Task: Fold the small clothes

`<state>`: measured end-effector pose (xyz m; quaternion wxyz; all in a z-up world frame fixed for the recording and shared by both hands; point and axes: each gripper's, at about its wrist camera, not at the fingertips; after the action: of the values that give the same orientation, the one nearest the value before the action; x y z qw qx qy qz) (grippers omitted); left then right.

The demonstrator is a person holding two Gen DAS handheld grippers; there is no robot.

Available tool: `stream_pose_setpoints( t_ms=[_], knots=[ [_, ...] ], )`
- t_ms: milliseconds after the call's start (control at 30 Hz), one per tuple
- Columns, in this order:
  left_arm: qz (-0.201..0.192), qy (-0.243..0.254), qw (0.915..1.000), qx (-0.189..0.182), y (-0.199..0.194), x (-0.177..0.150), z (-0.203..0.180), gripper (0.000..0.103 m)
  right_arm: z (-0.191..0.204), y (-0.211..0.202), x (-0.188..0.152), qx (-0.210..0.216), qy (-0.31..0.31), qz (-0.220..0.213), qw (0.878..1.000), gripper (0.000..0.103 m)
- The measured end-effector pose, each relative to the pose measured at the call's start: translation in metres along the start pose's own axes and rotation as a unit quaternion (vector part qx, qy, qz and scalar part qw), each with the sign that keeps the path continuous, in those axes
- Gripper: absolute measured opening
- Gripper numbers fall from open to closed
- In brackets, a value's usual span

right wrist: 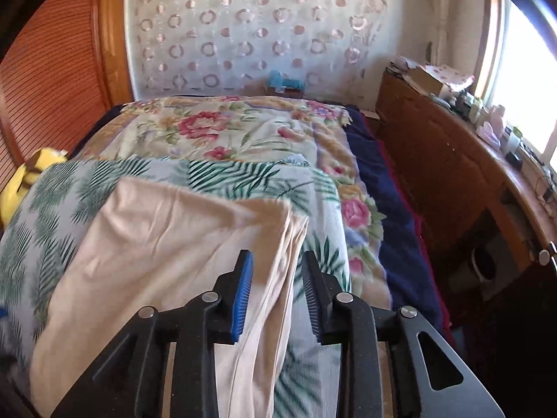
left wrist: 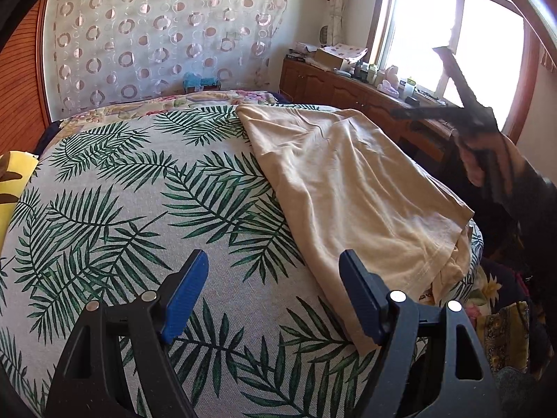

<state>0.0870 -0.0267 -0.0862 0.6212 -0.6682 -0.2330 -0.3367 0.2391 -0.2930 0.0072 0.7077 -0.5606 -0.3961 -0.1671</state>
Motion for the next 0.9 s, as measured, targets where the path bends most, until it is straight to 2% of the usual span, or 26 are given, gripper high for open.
stream_pose_setpoints(
  t_ms=[100,333,433,667,900],
  knots=[
    [-0.001,0.001,1.0000,0.000,-0.001,-0.001,-0.002,0.078,0.020,-0.028,-0.038,0.018,-0.016,-0.008,1.000,0.042],
    [-0.001,0.008,0.9999,-0.006,-0.002,-0.002,-0.010,0.078,0.041,-0.080,-0.120,0.049,-0.022,-0.012,0.999,0.043],
    [0.000,0.012,0.9999,-0.010,-0.002,-0.003,-0.014,0.078,0.042,-0.094,-0.140,0.050,-0.011,-0.011,0.999,0.043],
    [0.007,0.021,0.9997,-0.012,-0.001,-0.007,-0.022,0.078,0.052,-0.113,-0.158,0.046,0.006,-0.008,0.999,0.043],
    [0.012,0.027,0.9995,-0.013,0.002,-0.009,-0.028,0.078,0.059,-0.106,-0.159,0.033,-0.003,0.007,0.999,0.043]
  ],
)
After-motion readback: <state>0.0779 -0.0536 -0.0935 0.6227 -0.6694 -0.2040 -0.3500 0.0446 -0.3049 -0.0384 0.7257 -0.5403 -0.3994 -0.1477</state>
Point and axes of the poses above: each gripper's, at about its wrist camera, not at the fingertips, and y roughly the way its jaws point, z to its left, x to its top, and after that the axes turned 14 degrees about x, right-handed
